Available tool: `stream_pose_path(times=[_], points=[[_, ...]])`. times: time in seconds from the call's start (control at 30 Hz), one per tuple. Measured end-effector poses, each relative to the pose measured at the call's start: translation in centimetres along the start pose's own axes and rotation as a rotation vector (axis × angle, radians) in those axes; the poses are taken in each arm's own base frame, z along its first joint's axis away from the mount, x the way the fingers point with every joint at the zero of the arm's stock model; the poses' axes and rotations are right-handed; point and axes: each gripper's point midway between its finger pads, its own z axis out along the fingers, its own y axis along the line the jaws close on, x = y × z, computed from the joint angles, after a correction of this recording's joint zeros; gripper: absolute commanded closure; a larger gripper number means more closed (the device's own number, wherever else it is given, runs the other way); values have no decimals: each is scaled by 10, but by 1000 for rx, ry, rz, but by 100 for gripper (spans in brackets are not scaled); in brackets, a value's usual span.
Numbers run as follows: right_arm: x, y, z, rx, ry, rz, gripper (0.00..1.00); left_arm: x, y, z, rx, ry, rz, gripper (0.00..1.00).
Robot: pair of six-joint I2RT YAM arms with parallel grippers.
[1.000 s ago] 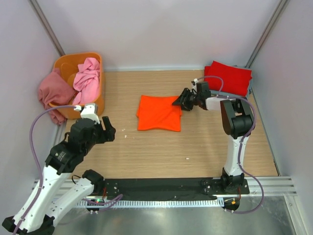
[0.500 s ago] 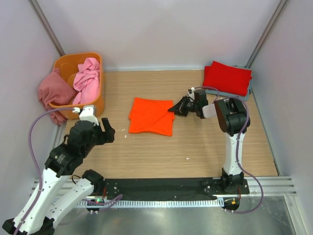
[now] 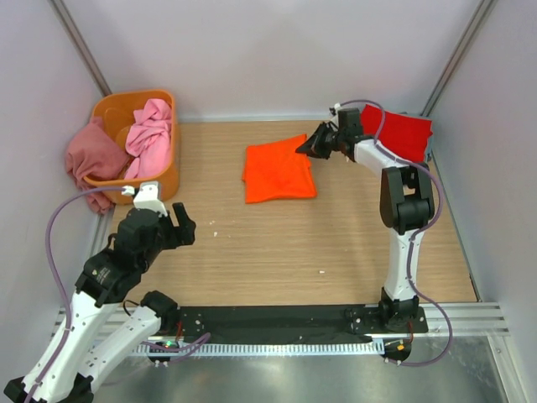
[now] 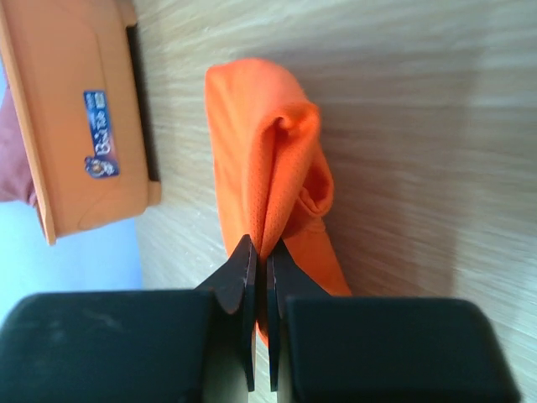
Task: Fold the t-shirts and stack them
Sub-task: Neatly place the folded tshirt to the corner
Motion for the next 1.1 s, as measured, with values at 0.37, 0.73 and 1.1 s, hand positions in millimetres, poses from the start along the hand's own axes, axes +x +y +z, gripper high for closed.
stream_pose_path(times=[0.37, 0.73, 1.1], points=[[-73, -1, -54, 135, -98, -61, 99, 0, 1, 0, -3, -2, 0, 21], [-150, 3, -87, 163, -198, -100, 99, 2, 1, 1, -6, 3, 2, 20], [-209, -16, -138, 160, -330, -45, 99, 2, 1, 2, -5, 2, 2, 19]])
